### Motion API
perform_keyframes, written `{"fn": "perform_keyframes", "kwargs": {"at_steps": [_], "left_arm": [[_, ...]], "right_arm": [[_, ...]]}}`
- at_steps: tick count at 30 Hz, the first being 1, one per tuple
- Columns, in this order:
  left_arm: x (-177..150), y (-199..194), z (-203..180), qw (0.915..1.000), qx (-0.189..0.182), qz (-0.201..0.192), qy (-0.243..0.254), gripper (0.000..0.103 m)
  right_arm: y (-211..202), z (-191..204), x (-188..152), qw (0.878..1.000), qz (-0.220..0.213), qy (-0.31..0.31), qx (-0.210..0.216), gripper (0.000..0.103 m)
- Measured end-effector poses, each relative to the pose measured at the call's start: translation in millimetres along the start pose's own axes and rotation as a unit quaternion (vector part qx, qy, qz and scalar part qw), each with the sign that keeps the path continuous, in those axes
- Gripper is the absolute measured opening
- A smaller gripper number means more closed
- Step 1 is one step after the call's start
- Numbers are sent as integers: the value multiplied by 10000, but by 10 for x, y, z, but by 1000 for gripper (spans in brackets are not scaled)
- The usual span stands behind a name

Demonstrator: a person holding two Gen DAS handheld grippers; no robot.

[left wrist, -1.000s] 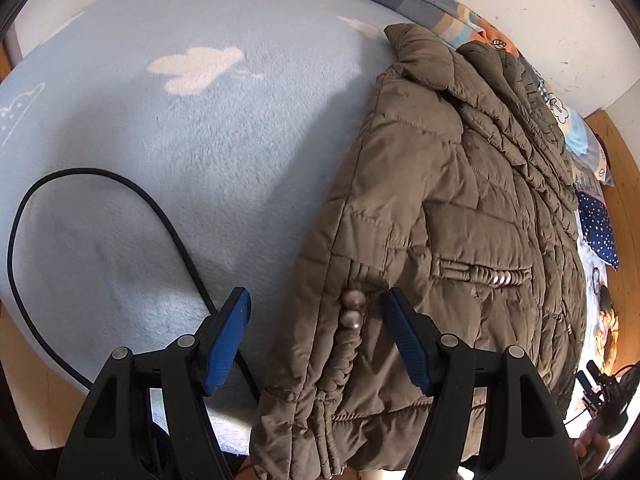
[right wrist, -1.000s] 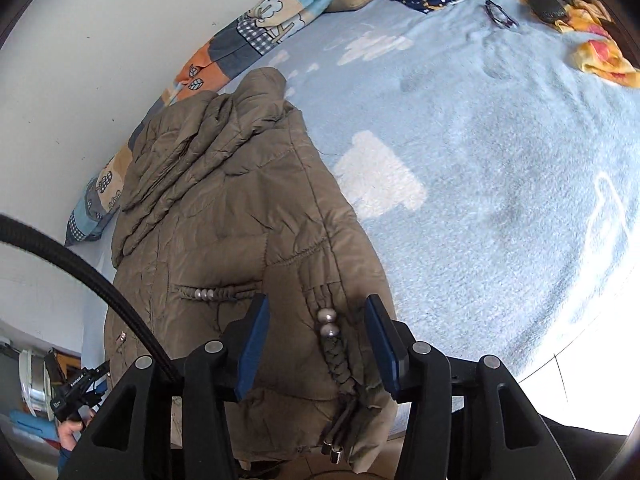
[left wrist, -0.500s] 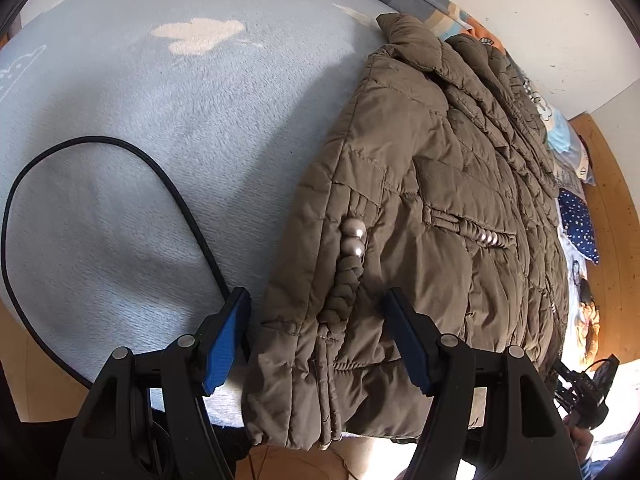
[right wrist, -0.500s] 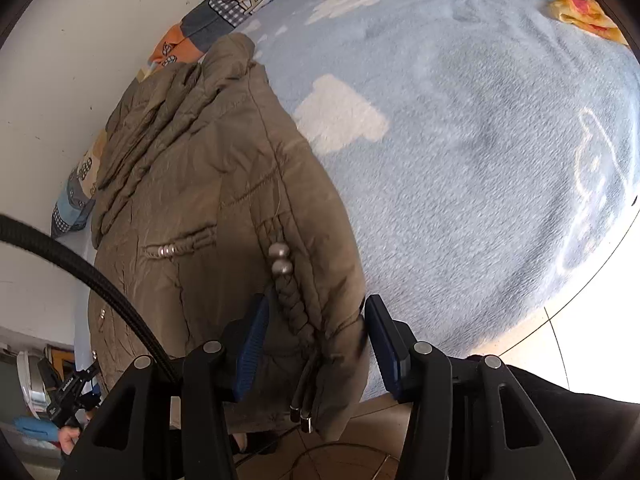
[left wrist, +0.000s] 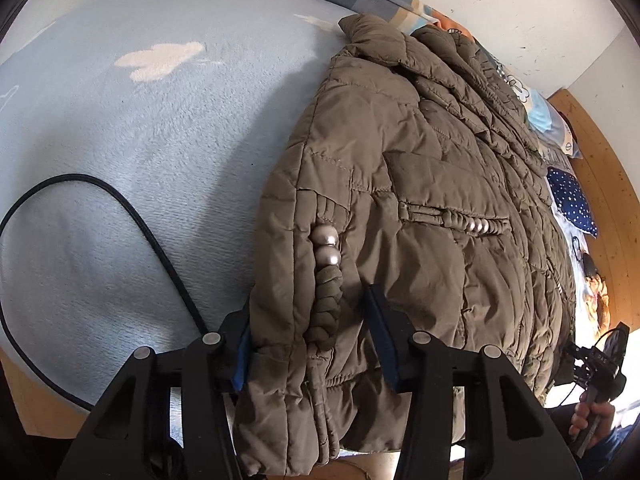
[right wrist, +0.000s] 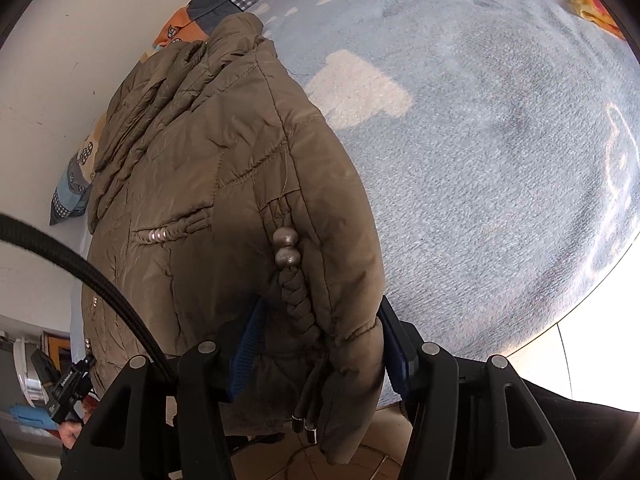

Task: Fold large clothes

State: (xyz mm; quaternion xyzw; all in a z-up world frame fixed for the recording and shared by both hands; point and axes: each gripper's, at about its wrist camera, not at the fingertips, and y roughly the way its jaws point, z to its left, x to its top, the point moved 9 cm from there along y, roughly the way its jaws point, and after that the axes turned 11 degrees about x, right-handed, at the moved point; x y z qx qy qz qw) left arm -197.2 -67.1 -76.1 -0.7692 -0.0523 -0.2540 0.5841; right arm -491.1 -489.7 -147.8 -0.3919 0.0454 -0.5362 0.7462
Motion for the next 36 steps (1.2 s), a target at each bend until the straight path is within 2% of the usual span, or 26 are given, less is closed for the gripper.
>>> {"fn": "perform_keyframes", "kwargs": {"at_steps": [1, 4, 6, 7, 8, 10, 11, 15, 28, 30, 36], "left_arm": [[1, 13, -2, 10000, 44, -7, -3, 58], [0, 48, -11, 9999, 66, 31, -83, 70], [-1, 42, -27, 9999, 148, 13, -29, 70], [3, 24, -41, 9998, 207, -43, 44, 65], [5, 0, -67, 9996, 225, -103, 130, 62], [7, -39, -93, 9991, 295, -200, 227, 48], [-1, -61, -88, 9988, 329, -245, 249, 45], [-13, -54, -81, 9984, 389, -273, 311, 44], [-47, 15, -43, 9978, 538, -312, 214, 53], [-42, 17, -65, 9970, 613, -300, 376, 53], [-20, 17, -51, 9963, 678, -248, 462, 58]], "right_arm": [[10, -8, -6, 10000, 23, 11, 23, 58], [72, -6, -19, 9999, 103, 15, 81, 56], [91, -14, -20, 9998, 130, 28, 138, 53], [98, -12, -20, 9997, 138, 40, 187, 51], [97, -2, -20, 9996, 138, 40, 226, 42], [78, 52, -16, 9996, 97, -87, 251, 28], [94, 111, -9, 9995, 73, -167, 246, 27], [120, 183, -20, 9991, 52, -404, 87, 27], [356, 160, 13, 9995, 223, -224, -11, 35], [371, 163, 14, 9995, 221, -208, -5, 36], [365, 116, 13, 9997, 232, -102, 47, 37]]}}
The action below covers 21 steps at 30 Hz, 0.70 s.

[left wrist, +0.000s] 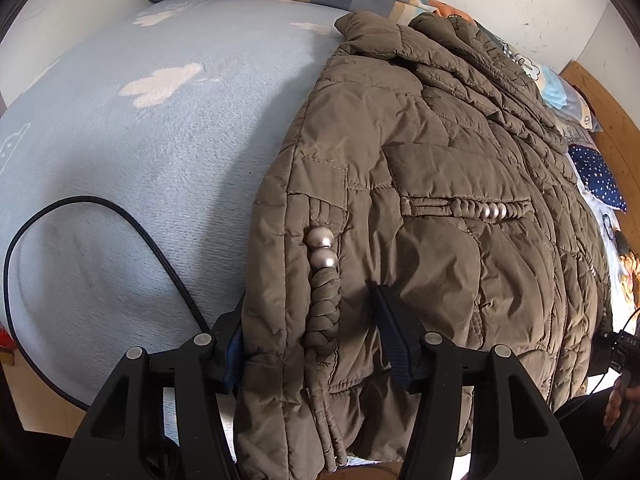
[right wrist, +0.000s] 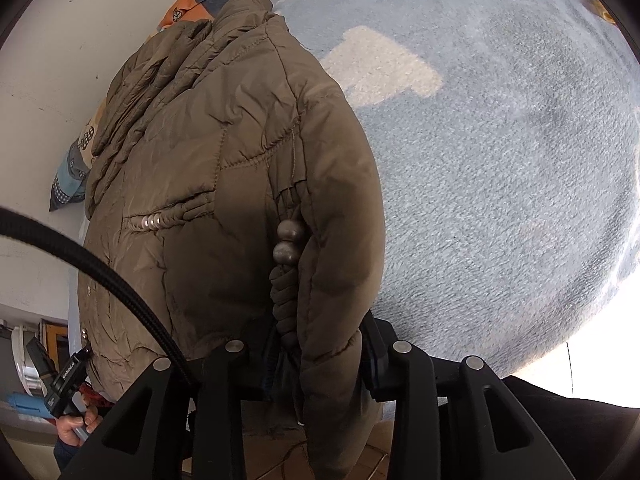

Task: Fold large clothes

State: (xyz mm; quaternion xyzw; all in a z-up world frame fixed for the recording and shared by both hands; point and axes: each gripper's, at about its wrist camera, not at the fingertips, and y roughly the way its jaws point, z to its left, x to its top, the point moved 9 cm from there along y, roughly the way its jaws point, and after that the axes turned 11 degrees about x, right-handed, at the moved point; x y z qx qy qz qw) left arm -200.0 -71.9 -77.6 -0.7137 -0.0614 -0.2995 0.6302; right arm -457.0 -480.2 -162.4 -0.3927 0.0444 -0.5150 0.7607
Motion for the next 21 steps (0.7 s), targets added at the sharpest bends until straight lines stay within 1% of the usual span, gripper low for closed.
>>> {"fn": "perform_keyframes", "kwargs": {"at_steps": [1, 5, 7, 8, 10, 11, 12, 13, 16, 19, 21], "left_arm": [[1, 0, 5, 10000, 52, -17, 14, 60], [16, -13, -15, 9998, 145, -94, 115, 60], [35, -43, -47, 9996, 142, -188, 177, 49], [43, -59, -63, 9994, 140, -231, 224, 47], [67, -102, -85, 9990, 141, -319, 292, 36], [80, -119, -86, 9990, 101, -328, 291, 33], [101, -139, -76, 9991, 27, -327, 251, 27], [128, -165, -57, 9994, -66, -303, 179, 24], [233, -316, -43, 9988, -304, -363, 105, 22], [327, -532, -85, 9968, -498, -565, 256, 22], [372, -631, -95, 9958, -605, -613, 325, 22]], "right_arm": [[5, -3, 2, 10000, 9, 35, 27, 38], [-48, -63, 1, 10000, 28, 54, 55, 38], [-52, -50, -10, 10000, 18, -1, 33, 37], [-58, -39, -7, 10000, 6, -48, 12, 35], [-71, 3, -5, 9998, -25, -206, -48, 28], [-77, 39, -2, 9995, -46, -292, -74, 27], [-95, 65, 1, 9993, -77, -363, -99, 25], [-110, 87, 8, 9991, -109, -402, -99, 24], [-197, 163, 48, 9986, -304, -439, 54, 22], [-291, 225, 95, 9975, -508, -453, 207, 22], [-330, 242, 120, 9969, -603, -444, 256, 22]]}}
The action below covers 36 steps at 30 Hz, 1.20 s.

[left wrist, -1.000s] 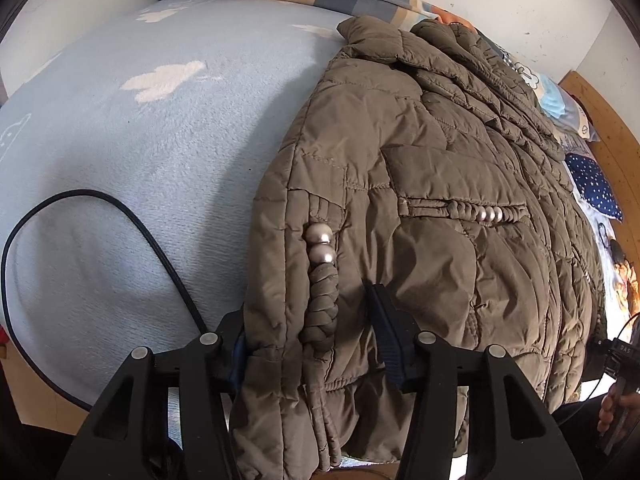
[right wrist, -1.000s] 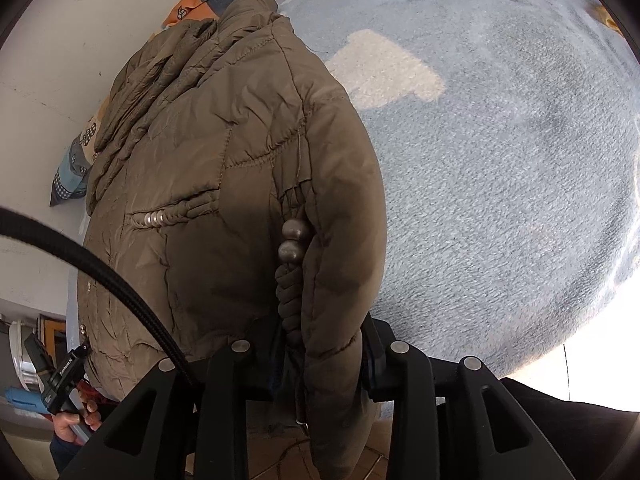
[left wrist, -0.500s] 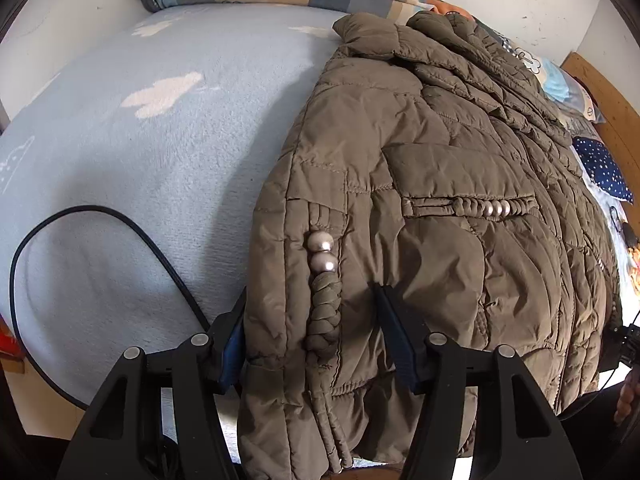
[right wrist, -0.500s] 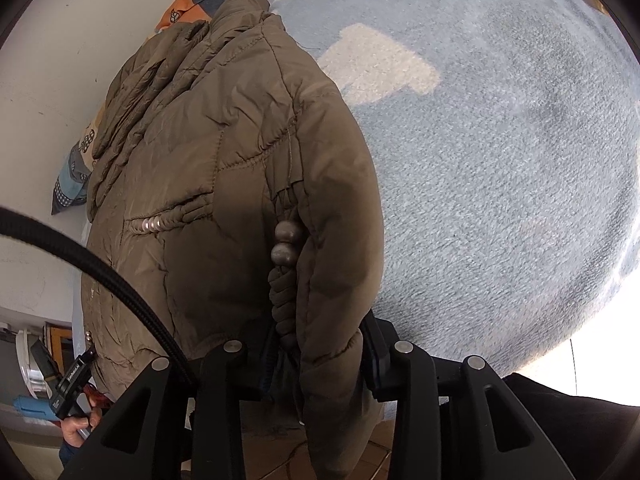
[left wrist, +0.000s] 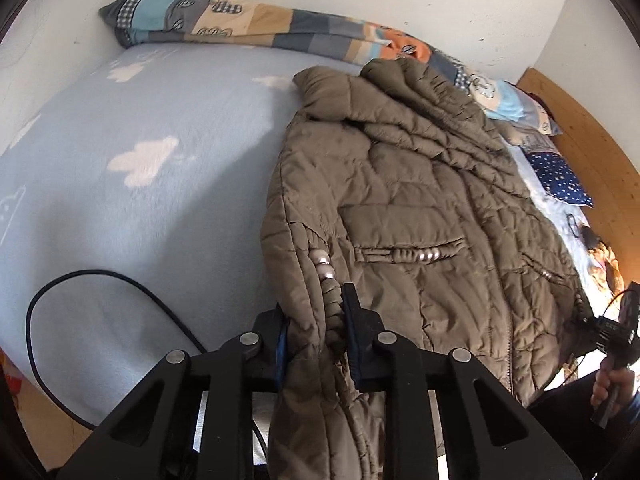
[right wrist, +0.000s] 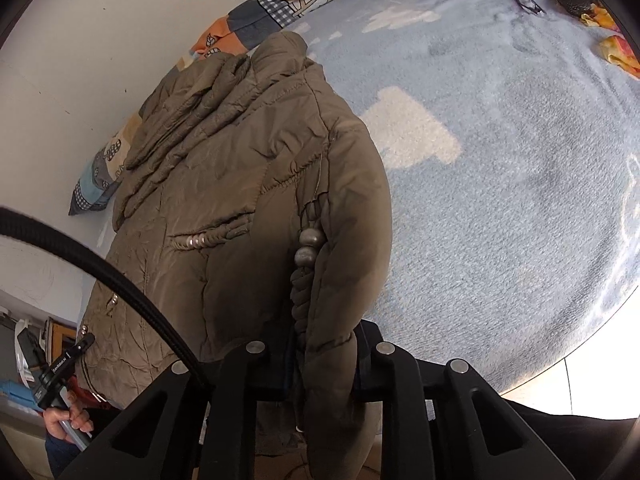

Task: Fold large clothes

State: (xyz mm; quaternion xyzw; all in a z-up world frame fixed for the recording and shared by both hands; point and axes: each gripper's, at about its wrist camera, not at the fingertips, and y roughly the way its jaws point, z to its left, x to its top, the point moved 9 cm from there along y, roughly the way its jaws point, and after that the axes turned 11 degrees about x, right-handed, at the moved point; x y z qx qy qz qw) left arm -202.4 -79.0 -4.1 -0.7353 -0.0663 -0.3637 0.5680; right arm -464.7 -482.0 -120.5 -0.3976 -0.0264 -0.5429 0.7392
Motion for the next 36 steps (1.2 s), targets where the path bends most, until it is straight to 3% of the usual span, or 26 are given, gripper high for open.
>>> {"fn": "perform_keyframes", "kwargs": {"at_steps": [5, 11, 13, 14, 20, 23, 25, 27, 36], "left_arm": [[14, 8, 59, 9989, -321, 332, -39, 24], [-175, 175, 277, 9962, -130, 793, -343, 36], [-283, 212, 340, 9947, -41, 937, -425, 59], [-347, 237, 363, 9936, 11, 1037, -453, 61], [-691, 334, 369, 9893, -4, 1415, -340, 62], [-778, 345, 300, 9887, -138, 1457, -316, 52], [-785, 345, 247, 9898, -86, 1403, -234, 32], [-771, 309, 174, 9911, -141, 1309, -190, 22], [-790, 314, 134, 9931, 107, 1134, -269, 20]], "right_arm": [[-35, -14, 25, 9999, -75, 77, 48, 22], [-98, -130, -37, 10000, 10, 98, 9, 22], [-74, -158, -49, 9999, 52, 161, -1, 22], [-62, -166, -52, 9998, 66, 188, -7, 22], [-14, -159, -60, 9995, 144, 248, -120, 26], [-5, -163, -64, 9994, 174, 276, -131, 29], [15, -168, -74, 9992, 203, 313, -157, 32], [9, -184, -95, 9991, 227, 321, -180, 36], [-126, -208, -257, 9985, 168, 505, -119, 50]]}}
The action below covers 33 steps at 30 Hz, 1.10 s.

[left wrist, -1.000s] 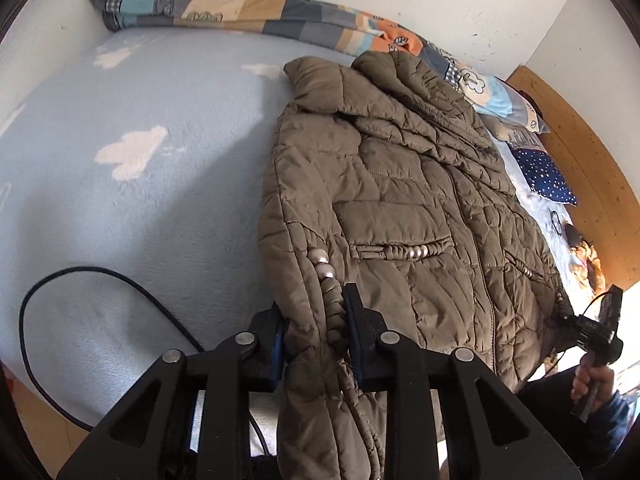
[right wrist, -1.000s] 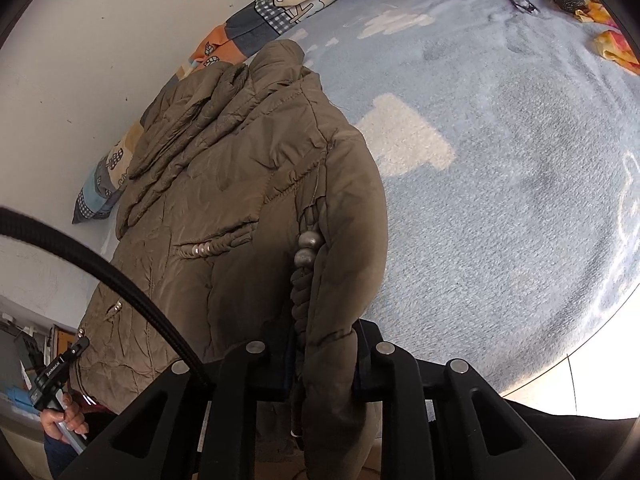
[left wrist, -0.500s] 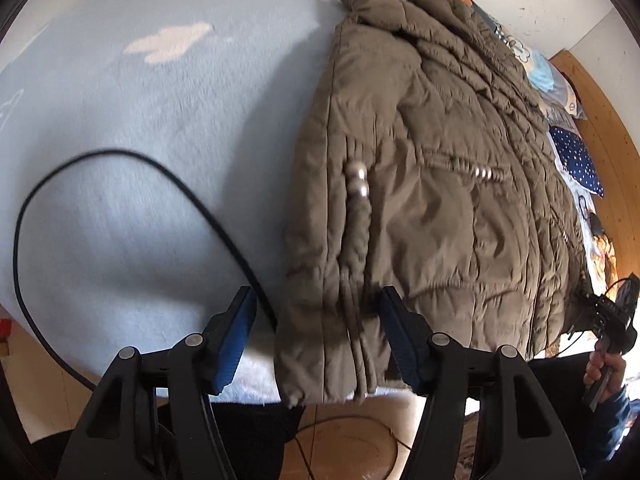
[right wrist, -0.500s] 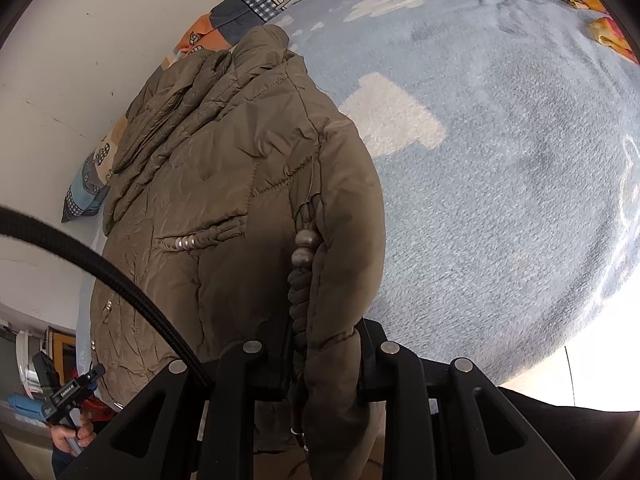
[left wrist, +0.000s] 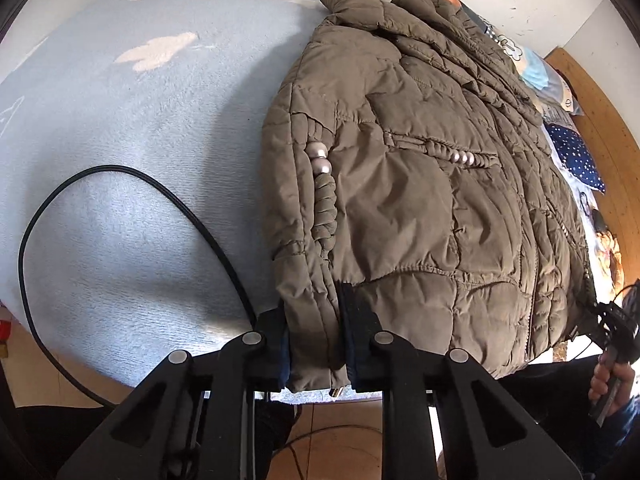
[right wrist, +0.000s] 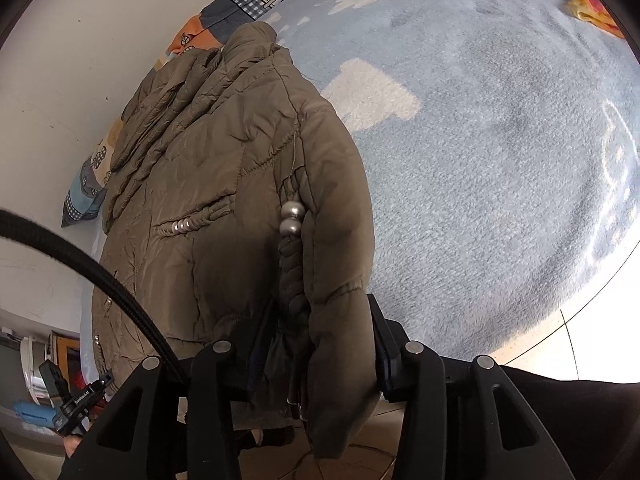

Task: Fold large clothes

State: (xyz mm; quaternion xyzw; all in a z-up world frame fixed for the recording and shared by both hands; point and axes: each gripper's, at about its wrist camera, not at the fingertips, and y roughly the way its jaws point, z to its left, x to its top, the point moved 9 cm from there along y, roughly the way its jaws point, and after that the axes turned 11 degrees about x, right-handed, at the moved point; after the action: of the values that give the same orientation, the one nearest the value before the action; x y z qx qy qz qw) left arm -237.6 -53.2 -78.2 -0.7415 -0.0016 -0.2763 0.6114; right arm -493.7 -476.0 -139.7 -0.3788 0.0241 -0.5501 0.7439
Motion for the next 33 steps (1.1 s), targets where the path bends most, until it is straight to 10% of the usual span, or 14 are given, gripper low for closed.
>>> {"fn": "perform_keyframes", "kwargs": {"at_steps": [8, 13, 33], "left_arm": [[61, 151, 60, 9995, 196, 88, -229, 53], [83, 33, -39, 9996, 131, -240, 31, 20], [329, -993, -311, 9737, 149, -2231, 427, 14]], "right_arm": [[64, -169, -89, 9987, 110, 488, -7, 58], [111, -64, -117, 9990, 210, 344, 205, 19], [-805, 1031, 191, 9689, -1182, -1367, 1690, 13]]}}
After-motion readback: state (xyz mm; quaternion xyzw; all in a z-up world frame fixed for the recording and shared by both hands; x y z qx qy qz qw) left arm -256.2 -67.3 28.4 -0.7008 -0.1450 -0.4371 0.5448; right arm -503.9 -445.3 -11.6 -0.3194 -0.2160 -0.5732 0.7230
